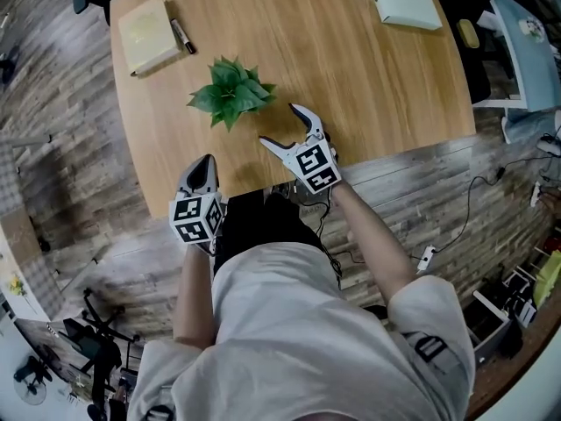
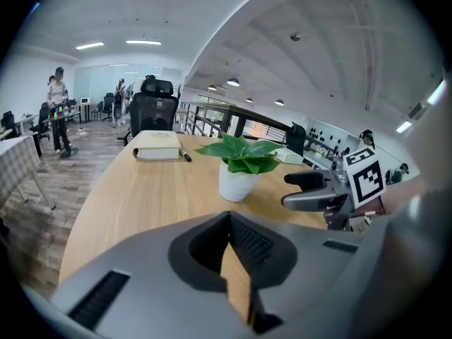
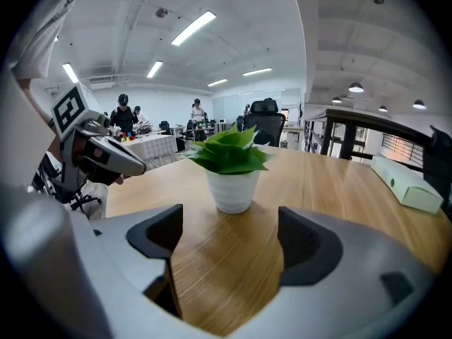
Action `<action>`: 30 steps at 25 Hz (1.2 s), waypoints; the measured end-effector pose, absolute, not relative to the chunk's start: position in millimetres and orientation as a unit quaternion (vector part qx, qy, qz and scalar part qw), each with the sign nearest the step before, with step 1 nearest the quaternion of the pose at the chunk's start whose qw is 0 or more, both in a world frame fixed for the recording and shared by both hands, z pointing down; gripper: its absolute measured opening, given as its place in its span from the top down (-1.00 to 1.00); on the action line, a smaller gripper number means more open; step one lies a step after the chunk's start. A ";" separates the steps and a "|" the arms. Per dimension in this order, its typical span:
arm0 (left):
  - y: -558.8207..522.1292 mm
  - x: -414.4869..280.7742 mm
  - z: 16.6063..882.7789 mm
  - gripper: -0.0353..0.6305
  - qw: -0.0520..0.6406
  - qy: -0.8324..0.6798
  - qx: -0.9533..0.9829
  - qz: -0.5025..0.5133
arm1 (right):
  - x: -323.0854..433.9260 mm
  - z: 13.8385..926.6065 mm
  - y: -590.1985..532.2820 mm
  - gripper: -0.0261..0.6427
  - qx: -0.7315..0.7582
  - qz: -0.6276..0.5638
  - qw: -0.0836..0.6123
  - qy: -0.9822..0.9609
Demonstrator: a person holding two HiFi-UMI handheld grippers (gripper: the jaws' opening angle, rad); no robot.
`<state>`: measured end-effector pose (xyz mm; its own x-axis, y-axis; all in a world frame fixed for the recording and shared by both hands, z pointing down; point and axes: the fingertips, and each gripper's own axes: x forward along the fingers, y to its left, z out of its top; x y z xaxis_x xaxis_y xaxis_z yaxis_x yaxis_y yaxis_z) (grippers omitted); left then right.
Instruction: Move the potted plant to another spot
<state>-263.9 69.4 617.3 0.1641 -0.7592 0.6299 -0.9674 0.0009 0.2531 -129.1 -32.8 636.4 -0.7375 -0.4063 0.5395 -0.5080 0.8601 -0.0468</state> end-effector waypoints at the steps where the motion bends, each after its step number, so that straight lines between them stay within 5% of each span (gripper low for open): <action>1: 68.7 -267.6 619.4 0.86 0.330 -0.628 0.687 0.158 | -134.5 638.6 -35.9 -0.34 0.247 0.096 0.265 -0.927; 17: 65.6 -315.8 631.4 0.86 0.348 -0.646 0.662 0.156 | -202.6 649.8 -81.3 -0.67 0.259 0.094 0.234 -0.932; 30: 76.6 -321.8 642.6 0.86 0.359 -0.639 0.660 0.165 | -220.3 648.2 -90.0 -0.61 0.263 0.078 0.212 -0.938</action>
